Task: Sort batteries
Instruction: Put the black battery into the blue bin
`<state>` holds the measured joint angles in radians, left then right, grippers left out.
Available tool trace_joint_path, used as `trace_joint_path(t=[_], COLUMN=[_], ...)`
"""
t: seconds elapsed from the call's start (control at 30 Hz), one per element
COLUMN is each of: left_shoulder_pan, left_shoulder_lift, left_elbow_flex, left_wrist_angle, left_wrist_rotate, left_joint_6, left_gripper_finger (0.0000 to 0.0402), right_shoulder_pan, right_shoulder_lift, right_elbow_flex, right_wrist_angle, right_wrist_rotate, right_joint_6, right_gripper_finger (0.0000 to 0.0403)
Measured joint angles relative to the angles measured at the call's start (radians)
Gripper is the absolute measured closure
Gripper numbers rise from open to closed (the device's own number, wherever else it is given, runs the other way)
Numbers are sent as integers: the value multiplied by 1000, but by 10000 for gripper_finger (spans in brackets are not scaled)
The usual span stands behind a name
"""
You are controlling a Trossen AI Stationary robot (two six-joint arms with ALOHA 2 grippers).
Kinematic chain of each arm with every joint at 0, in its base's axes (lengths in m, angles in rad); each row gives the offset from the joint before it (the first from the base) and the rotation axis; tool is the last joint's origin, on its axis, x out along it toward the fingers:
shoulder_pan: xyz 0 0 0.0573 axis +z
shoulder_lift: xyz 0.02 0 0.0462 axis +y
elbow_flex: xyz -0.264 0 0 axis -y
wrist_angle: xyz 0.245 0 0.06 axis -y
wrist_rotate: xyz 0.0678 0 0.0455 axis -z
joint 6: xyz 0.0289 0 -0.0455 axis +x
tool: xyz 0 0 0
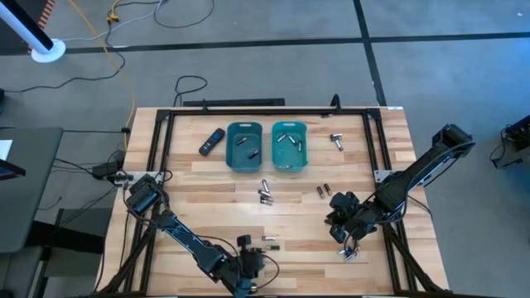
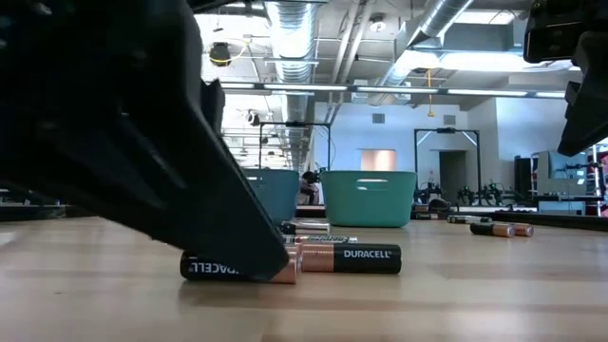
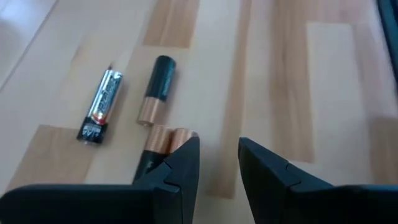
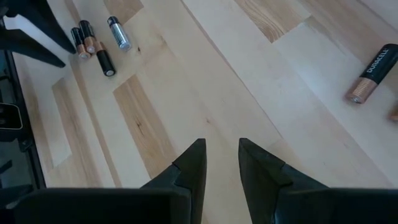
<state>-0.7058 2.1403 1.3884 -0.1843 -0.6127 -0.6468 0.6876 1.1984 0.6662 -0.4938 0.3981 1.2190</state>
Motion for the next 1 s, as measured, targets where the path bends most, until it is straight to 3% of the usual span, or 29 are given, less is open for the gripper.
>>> trace_joint_path(t=[0.53, 1.0], left_shoulder_pan=[6, 6], left_shoulder_lift=[0, 0], left_elbow_flex=[0, 0], left_wrist_angle=[2, 2], left_wrist_rotate=[-25, -81], left_joint_6=[59, 109], left_gripper_finger=[295, 319], right_shoulder_pan=[-2, -3], right_shoulder_lift=[0, 0], right_elbow_flex=[0, 0], right_wrist_angle=[1, 2], right_wrist_rotate=[0, 0], right_joint_6=[3, 3], right_gripper_finger=[291, 291])
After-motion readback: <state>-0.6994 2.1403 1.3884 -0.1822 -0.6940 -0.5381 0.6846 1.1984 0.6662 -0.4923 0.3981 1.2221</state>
